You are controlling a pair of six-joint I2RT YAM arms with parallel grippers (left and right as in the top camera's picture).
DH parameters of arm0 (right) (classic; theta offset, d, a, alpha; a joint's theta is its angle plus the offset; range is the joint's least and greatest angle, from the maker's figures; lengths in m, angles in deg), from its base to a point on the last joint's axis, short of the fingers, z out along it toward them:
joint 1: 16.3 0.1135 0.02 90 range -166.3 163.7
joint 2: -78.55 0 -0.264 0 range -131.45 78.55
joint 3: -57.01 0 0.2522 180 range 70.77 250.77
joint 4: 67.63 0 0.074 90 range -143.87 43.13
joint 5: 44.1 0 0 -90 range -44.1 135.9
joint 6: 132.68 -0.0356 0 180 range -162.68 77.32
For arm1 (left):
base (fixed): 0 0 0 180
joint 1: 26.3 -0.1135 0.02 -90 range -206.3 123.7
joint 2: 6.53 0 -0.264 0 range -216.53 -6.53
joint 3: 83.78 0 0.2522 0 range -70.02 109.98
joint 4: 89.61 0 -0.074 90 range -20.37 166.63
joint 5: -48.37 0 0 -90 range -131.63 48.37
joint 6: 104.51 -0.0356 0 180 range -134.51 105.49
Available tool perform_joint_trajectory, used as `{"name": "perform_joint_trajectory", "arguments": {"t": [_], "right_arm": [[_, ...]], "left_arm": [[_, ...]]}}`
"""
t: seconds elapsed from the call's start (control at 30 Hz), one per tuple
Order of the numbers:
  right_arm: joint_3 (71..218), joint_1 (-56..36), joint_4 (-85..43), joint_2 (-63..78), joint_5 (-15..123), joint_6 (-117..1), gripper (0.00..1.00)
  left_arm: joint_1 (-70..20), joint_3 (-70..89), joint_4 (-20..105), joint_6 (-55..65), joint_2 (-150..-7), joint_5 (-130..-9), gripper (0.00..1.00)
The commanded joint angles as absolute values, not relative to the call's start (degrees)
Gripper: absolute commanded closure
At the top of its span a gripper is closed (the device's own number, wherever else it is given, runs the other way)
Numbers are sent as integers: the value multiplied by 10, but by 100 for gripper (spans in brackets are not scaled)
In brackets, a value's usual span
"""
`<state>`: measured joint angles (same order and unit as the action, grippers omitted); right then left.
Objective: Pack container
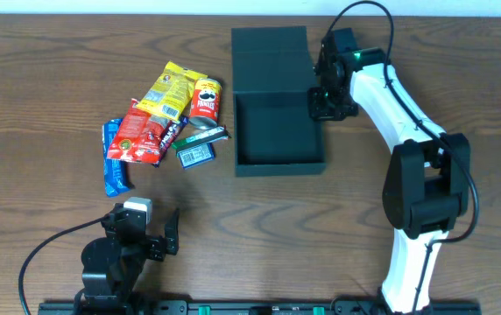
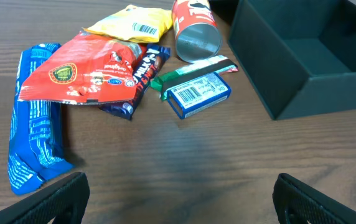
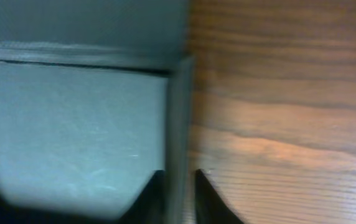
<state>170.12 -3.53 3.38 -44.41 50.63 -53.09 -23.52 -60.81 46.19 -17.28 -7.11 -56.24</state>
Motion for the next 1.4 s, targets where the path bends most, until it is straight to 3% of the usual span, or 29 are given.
{"name": "perform_joint_trajectory", "arguments": {"t": [0.0,0.53,0.93,0.97,1.03,1.13,1.23,1.37], "right_arm": [[1687,-27,35,-439,509,-543,98],[1686,14,44,-439,513,-645,98],[1686,29,44,-439,459,-634,99],[1686,29,44,-439,459,-634,94],[1686,29,43,-439,459,-634,50],[1690,28,40,-439,459,-634,19],[1718,26,56,-439,461,-632,1],[1802,24,111,-436,462,-610,1]], "left_arm": [[-237,-616,462,-166,-67,-563,5],[-237,-616,462,-167,-67,-563,5],[-237,-616,462,-167,-67,-563,5],[-237,-616,462,-166,-67,-563,5],[-237,-616,462,-166,-67,-563,5],[-237,-616,462,-166,-67,-563,4],[-237,-616,462,-167,-67,-563,5],[-237,-616,462,-166,-67,-563,5]]}}
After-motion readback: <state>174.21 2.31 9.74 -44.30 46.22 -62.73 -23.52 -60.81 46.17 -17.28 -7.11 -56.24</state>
